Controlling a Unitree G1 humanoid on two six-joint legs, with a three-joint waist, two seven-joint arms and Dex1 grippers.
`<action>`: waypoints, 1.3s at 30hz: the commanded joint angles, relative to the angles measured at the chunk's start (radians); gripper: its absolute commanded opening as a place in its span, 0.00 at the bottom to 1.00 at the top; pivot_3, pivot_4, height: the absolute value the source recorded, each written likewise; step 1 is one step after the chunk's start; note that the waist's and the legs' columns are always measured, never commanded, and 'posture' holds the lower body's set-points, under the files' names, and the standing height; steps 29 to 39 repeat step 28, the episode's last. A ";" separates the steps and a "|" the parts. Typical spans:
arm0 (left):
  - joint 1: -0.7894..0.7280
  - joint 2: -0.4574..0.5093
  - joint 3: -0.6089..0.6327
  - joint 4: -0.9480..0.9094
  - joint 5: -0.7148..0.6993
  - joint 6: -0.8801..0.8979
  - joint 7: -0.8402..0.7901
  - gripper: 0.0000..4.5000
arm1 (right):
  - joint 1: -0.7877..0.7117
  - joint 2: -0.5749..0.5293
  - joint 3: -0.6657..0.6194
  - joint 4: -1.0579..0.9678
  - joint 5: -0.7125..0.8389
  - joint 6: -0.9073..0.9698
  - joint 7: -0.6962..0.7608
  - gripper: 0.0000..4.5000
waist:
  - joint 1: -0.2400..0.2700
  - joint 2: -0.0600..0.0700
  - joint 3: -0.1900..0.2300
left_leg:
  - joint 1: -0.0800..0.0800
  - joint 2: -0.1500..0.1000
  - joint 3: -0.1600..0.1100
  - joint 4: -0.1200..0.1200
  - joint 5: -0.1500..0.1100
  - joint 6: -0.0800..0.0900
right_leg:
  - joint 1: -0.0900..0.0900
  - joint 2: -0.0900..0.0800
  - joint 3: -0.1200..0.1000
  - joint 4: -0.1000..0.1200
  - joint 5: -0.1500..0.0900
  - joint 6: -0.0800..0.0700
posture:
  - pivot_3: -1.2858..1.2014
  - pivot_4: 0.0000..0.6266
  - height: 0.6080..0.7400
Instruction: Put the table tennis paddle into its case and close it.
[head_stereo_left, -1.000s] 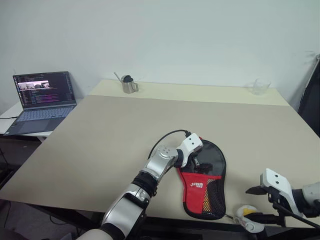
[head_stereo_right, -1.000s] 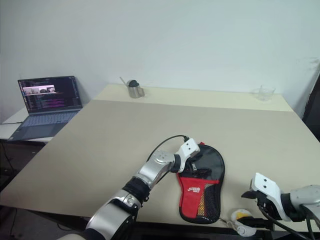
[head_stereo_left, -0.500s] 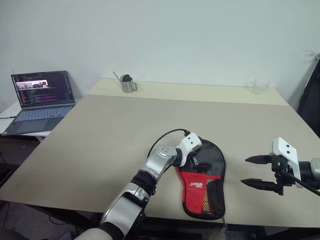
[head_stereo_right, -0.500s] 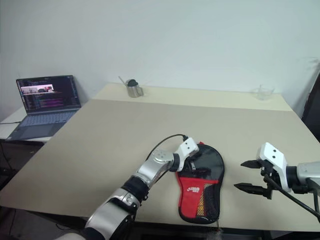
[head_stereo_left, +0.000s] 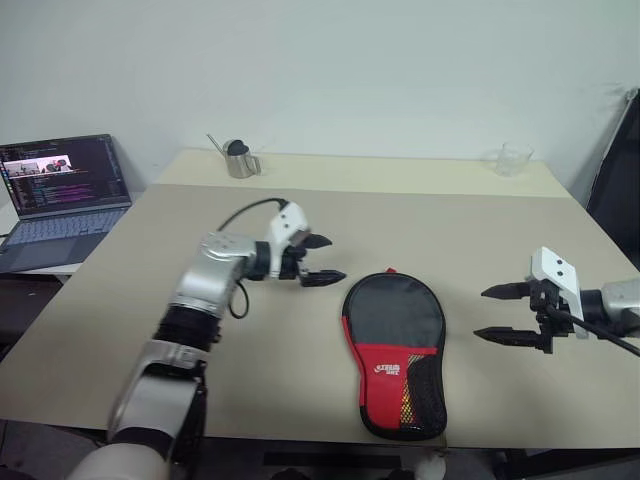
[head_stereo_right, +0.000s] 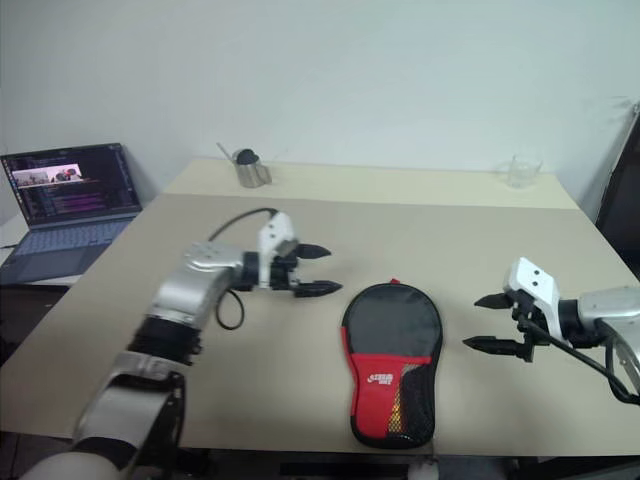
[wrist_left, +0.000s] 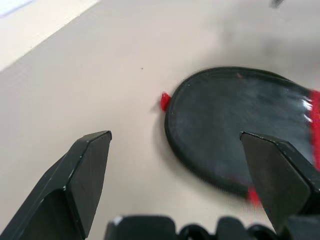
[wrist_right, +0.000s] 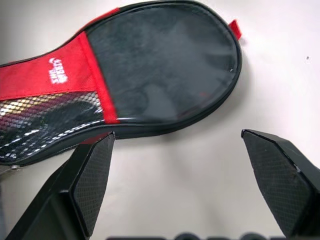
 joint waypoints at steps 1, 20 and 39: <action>0.035 0.111 0.071 -0.110 -0.080 0.051 -0.089 1.00 | -0.075 -0.018 0.008 0.106 -0.046 -0.078 0.060 0.99 | 0.000 0.000 0.000 | 0.000 0.000 0.001 0.000 0.000 0.000 | 0.000 0.000 0.000 0.000 0.000 0.000 | 0.52 0.24 1.00; 0.176 0.442 0.261 -0.119 -0.249 0.079 -0.237 1.00 | -0.272 -0.008 0.042 0.358 -0.148 -0.204 0.204 0.99 | 0.003 0.003 0.004 | 0.000 0.001 0.004 0.001 0.000 0.000 | -0.004 0.000 0.001 0.004 0.000 -0.001 | 0.52 0.24 1.00; 0.269 0.453 0.299 -0.220 -0.282 0.107 -0.198 1.00 | -0.333 0.035 0.086 0.398 -0.185 -0.233 0.227 0.99 | 0.000 0.003 0.004 | 0.000 0.001 0.008 0.003 0.000 0.000 | -0.009 -0.001 0.004 0.013 -0.001 -0.002 | 0.52 0.24 1.00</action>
